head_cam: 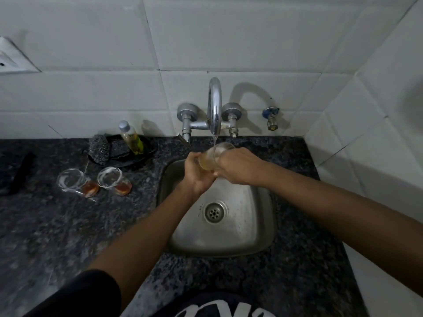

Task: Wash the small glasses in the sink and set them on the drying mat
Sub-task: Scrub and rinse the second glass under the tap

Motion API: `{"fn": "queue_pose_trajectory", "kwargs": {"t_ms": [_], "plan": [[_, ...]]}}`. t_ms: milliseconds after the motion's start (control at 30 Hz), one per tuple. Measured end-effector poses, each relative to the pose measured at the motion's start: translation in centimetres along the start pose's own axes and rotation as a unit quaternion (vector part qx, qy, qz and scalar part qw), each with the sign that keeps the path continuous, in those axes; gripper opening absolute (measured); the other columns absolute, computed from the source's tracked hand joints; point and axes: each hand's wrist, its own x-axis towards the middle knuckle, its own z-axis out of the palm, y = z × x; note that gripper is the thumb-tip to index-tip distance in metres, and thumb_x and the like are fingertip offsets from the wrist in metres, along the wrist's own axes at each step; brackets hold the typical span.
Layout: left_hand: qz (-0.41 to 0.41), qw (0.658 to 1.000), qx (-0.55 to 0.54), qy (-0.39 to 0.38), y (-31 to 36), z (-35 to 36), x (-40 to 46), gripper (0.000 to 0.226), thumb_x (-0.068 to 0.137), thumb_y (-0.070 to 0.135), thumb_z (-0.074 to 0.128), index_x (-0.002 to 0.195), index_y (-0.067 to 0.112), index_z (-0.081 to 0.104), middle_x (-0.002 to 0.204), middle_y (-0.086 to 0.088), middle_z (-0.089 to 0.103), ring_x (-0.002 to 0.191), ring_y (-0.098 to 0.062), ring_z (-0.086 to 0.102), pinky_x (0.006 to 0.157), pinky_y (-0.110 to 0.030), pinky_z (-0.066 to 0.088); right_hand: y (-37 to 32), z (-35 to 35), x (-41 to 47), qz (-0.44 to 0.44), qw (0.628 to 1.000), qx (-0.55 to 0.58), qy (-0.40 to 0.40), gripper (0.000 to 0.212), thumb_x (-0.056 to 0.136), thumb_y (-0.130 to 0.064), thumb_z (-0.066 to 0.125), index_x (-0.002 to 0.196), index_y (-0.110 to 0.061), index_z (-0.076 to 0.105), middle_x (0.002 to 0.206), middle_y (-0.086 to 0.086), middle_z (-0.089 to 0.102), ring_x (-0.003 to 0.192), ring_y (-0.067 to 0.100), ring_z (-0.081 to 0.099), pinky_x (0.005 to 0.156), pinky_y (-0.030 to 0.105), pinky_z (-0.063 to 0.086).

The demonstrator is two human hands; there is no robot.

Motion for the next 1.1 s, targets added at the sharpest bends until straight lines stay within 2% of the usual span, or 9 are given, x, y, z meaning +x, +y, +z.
{"fn": "queue_pose_trajectory", "kwargs": {"t_ms": [167,333,500,600,667,733,867,967,1100], "plan": [[-0.031,0.992,0.118,-0.026,1.1,0.9,0.0,0.056,0.108,0.031,0.034,0.096,0.001,0.080,0.095,-0.017,0.075,0.081,-0.027,0.075,0.069,-0.035,0.062,0.5,1.0,-0.7,-0.032,0.998,-0.007,0.056,0.029,0.093,-0.004,0.067,0.119,-0.016,0.070,0.123,0.007,0.067,0.117,0.028,0.063,0.093,0.046,0.047],[0.010,1.000,0.007,-0.003,-0.2,0.0,0.2,0.040,0.094,0.033,0.056,0.118,0.003,0.064,0.119,-0.022,0.064,0.115,-0.036,0.063,0.115,-0.047,0.044,-1.1,0.7,-0.2,0.026,0.997,0.065,0.026,0.033,0.105,-0.034,0.059,0.126,-0.008,0.062,0.125,0.010,0.064,0.115,0.027,0.063,0.083,0.036,0.049],[-0.017,0.994,0.101,-0.048,0.7,-0.3,0.0,0.056,0.108,0.041,0.040,0.104,0.002,0.080,0.105,-0.018,0.076,0.094,-0.028,0.074,0.085,-0.041,0.058,-0.5,0.3,-0.6,-0.030,0.996,0.009,0.088,0.031,0.082,-0.001,0.076,0.109,-0.016,0.075,0.112,0.003,0.073,0.107,0.023,0.069,0.082,0.041,0.054],[0.009,0.997,0.065,-0.034,0.5,-0.3,0.0,0.042,0.105,0.035,0.049,0.112,0.002,0.074,0.111,-0.017,0.072,0.099,-0.028,0.072,0.086,-0.040,0.059,-1.5,-0.2,-0.3,0.040,0.997,0.066,0.012,0.040,0.099,-0.016,0.066,0.138,-0.013,0.060,0.141,0.007,0.060,0.129,0.024,0.058,0.098,0.043,0.053],[0.009,0.999,0.029,-0.035,0.0,-0.2,-0.2,0.042,0.105,0.037,0.049,0.125,0.004,0.065,0.118,-0.017,0.070,0.101,-0.029,0.072,0.085,-0.039,0.061,-1.7,-0.4,0.3,0.057,0.995,0.081,-0.007,0.035,0.105,-0.033,0.058,0.134,-0.013,0.060,0.130,0.010,0.064,0.118,0.027,0.063,0.089,0.042,0.055],[-0.020,0.997,0.065,-0.024,-0.1,-0.2,-0.3,0.052,0.106,0.047,0.043,0.120,0.004,0.070,0.110,-0.015,0.074,0.091,-0.025,0.075,0.075,-0.035,0.061,-1.3,-0.8,0.1,0.039,0.997,0.072,0.001,0.023,0.104,-0.026,0.060,0.124,-0.016,0.066,0.117,0.007,0.067,0.108,0.026,0.067,0.087,0.041,0.055],[-0.025,0.994,0.107,-0.012,0.8,-0.1,-0.4,0.054,0.105,0.050,0.049,0.107,0.006,0.081,0.108,-0.015,0.076,0.089,-0.024,0.075,0.075,-0.036,0.062,-0.5,-0.4,-0.3,-0.008,0.999,-0.050,0.010,0.035,0.098,-0.009,0.059,0.130,-0.022,0.065,0.133,0.000,0.062,0.128,0.021,0.054,0.103,0.041,0.044],[-0.003,0.997,0.069,-0.025,0.5,0.1,-0.8,0.060,0.107,0.045,0.042,0.117,-0.003,0.075,0.122,-0.024,0.071,0.106,-0.033,0.072,0.098,-0.044,0.054,-1.5,-0.1,0.2,0.108,0.966,0.231,-0.031,0.042,0.102,-0.031,0.063,0.140,-0.013,0.059,0.142,0.009,0.059,0.130,0.024,0.056,0.100,0.038,0.048],[0.054,0.998,0.030,-0.014,0.5,-0.5,-1.1,0.061,0.107,0.040,0.041,0.132,-0.011,0.063,0.130,-0.029,0.064,0.119,-0.038,0.065,0.106,-0.047,0.049,-2.5,0.6,0.5,0.203,0.813,0.542,0.064,0.054,0.100,-0.057,0.052,0.130,-0.015,0.068,0.118,0.003,0.071,0.106,0.013,0.069,0.093,0.045,0.059]]}}
